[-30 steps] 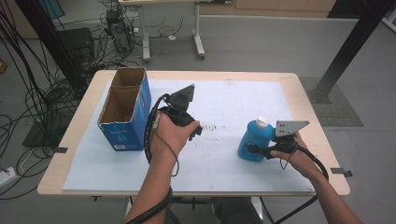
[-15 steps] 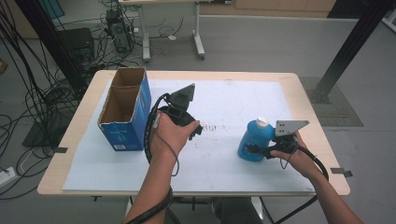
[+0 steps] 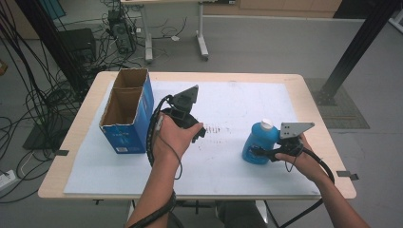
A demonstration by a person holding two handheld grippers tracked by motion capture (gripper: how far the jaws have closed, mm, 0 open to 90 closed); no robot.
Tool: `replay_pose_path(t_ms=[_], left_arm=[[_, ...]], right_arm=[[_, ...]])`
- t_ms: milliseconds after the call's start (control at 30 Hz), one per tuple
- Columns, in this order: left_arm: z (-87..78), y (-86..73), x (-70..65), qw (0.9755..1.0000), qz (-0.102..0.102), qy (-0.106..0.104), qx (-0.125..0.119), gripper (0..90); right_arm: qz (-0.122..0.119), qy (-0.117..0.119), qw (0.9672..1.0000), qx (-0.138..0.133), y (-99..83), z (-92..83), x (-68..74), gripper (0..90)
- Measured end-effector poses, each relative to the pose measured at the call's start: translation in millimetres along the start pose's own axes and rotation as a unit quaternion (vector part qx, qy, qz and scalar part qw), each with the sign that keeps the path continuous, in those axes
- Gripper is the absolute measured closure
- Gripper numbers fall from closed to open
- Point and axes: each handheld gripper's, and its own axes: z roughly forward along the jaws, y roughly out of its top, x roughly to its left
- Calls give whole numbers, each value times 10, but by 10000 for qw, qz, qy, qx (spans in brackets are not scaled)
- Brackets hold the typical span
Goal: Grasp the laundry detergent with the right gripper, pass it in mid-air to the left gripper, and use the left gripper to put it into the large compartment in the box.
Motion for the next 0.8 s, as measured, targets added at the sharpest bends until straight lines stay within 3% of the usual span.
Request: replay_pose_path(t_ms=[800], left_arm=[[-19, 9, -4, 10000, 25, 24, -14, 62]], right_arm=[[8, 2, 10000, 3, 1, 1, -1, 431]])
